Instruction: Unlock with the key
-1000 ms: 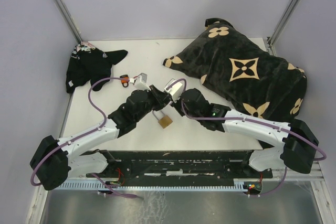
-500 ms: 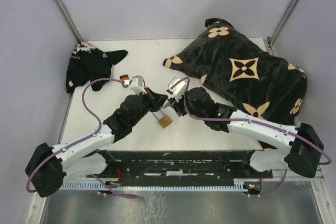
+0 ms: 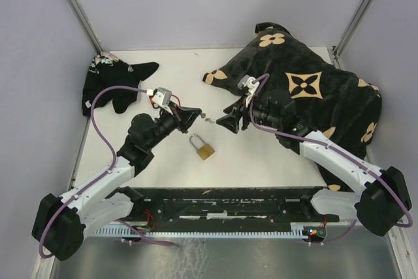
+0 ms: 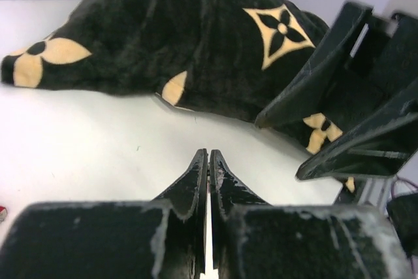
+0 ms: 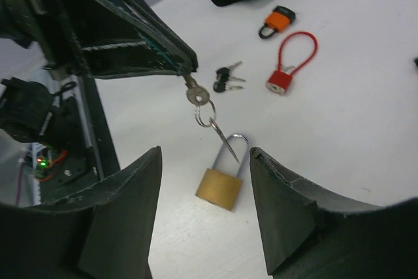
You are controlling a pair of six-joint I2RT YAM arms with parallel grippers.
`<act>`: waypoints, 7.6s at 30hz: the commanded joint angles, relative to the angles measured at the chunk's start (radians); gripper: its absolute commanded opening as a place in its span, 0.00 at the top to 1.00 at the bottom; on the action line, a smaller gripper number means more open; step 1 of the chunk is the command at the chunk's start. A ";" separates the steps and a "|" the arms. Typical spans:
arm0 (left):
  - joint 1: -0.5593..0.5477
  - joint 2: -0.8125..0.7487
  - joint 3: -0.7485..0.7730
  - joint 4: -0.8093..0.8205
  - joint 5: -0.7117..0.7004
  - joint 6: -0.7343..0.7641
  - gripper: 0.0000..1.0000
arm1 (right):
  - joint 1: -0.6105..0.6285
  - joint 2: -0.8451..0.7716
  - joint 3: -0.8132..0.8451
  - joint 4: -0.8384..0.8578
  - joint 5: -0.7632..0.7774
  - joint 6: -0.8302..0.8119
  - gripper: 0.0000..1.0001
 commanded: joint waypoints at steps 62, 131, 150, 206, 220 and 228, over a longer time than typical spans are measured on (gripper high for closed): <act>0.088 0.065 0.008 0.459 0.333 -0.292 0.97 | -0.069 0.204 0.018 0.759 -0.507 0.557 0.80; -0.209 0.813 0.684 -1.260 -0.447 -0.675 0.07 | -0.041 -0.111 -0.395 0.344 0.136 0.141 0.98; -0.209 0.893 0.621 -1.177 -0.358 -0.822 0.25 | -0.017 -0.122 -0.390 0.322 0.160 0.116 0.98; 0.015 0.437 0.468 -0.850 -0.163 -0.701 0.97 | 0.085 0.224 -0.265 0.516 0.012 0.450 0.98; 0.015 0.418 0.434 -0.796 -0.107 -0.702 0.97 | 0.085 0.313 -0.220 0.483 0.048 0.529 0.98; 0.014 0.403 0.415 -0.786 -0.108 -0.706 0.97 | 0.081 0.324 -0.220 0.464 0.083 0.553 0.98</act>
